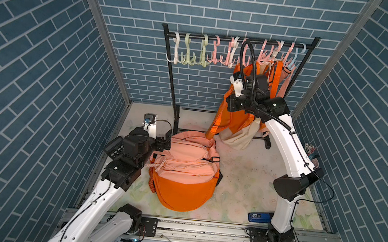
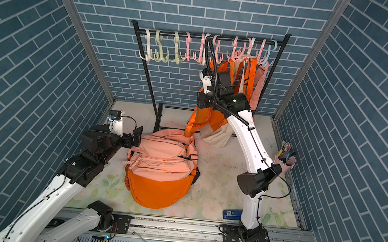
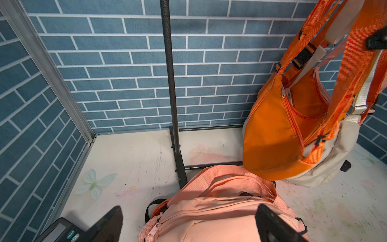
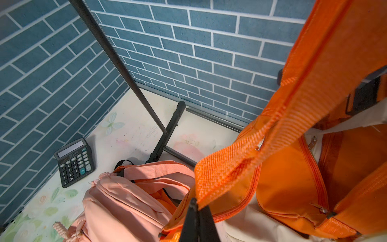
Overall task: Take the bag off the hook
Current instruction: Pick up the bag from the hook.
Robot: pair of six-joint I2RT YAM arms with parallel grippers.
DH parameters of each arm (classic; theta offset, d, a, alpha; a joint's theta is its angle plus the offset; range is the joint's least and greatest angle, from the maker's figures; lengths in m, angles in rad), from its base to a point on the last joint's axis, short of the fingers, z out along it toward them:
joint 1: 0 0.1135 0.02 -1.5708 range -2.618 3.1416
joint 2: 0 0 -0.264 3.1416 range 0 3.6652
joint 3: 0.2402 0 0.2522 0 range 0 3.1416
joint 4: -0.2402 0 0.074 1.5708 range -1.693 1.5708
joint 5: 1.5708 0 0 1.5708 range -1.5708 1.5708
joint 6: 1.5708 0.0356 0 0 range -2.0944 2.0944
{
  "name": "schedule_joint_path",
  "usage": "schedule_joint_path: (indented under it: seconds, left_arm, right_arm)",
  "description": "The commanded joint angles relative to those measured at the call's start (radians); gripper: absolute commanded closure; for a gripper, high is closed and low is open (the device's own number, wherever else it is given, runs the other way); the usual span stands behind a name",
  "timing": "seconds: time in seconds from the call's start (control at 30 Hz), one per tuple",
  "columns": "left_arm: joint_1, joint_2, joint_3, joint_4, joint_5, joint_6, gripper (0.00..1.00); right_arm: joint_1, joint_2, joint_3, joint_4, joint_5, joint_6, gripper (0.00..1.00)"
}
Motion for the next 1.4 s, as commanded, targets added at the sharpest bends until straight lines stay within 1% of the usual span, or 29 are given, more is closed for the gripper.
schedule_joint_path:
  seconds: [0.0,0.07,0.17,0.23,0.33,0.43,0.5,0.6,0.73,0.77,1.0,1.13,1.17,1.23,1.3,1.37]
  left_arm:
    - [-0.005,0.018,-0.002,0.036,0.028,0.0,0.01]
    - [-0.006,0.043,0.024,0.046,0.056,-0.035,0.01]
    - [-0.006,0.094,0.067,0.085,0.129,-0.081,0.01]
    - [-0.006,0.137,0.094,0.121,0.15,-0.116,0.01]
    - [-0.019,0.221,0.133,0.191,0.188,-0.128,0.01]
    - [-0.031,0.341,0.199,0.257,0.26,-0.107,0.01]
    - [-0.04,0.433,0.273,0.268,0.309,-0.085,0.02]
    - [-0.063,0.541,0.374,0.282,0.333,-0.057,0.02]
    - [-0.074,0.652,0.509,0.283,0.333,-0.023,0.02]
    - [-0.073,0.68,0.547,0.284,0.336,-0.019,0.02]
    - [-0.075,0.858,0.755,0.295,0.415,0.004,0.06]
    - [-0.08,0.939,0.849,0.313,0.457,0.015,0.07]
    - [-0.082,0.961,0.879,0.312,0.463,0.019,0.08]
    - [-0.091,1.007,0.939,0.3,0.478,0.037,0.14]
    - [-0.103,1.057,1.019,0.269,0.495,0.072,0.21]
    - [-0.116,1.106,1.085,0.256,0.504,0.097,0.3]
  right_arm:
    - [-0.001,-0.083,-0.043,0.006,-0.012,-0.026,1.0]
    - [-0.001,-0.111,-0.071,0.009,-0.006,-0.028,1.0]
    - [-0.002,-0.151,-0.119,0.024,0.006,-0.028,1.0]
    - [-0.002,-0.177,-0.152,0.04,0.007,-0.028,1.0]
    - [-0.002,-0.206,-0.188,0.053,0.004,-0.034,1.0]
    - [-0.005,-0.23,-0.219,0.057,-0.004,-0.044,1.0]
    - [-0.008,-0.257,-0.259,0.076,-0.012,-0.047,1.0]
    - [-0.021,-0.296,-0.316,0.113,-0.011,-0.042,1.0]
    - [-0.046,-0.321,-0.352,0.132,-0.012,-0.03,1.0]
    - [-0.051,-0.324,-0.359,0.137,-0.042,-0.028,1.0]
    - [-0.075,-0.347,-0.401,0.168,-0.071,-0.021,1.0]
    - [-0.085,-0.379,-0.469,0.216,-0.105,-0.009,1.0]
    - [-0.088,-0.387,-0.49,0.233,-0.112,-0.006,1.0]
    - [-0.091,-0.398,-0.516,0.254,-0.127,-0.001,1.0]
    - [-0.096,-0.404,-0.534,0.272,-0.14,0.005,1.0]
    - [-0.099,-0.41,-0.551,0.287,-0.158,0.01,1.0]
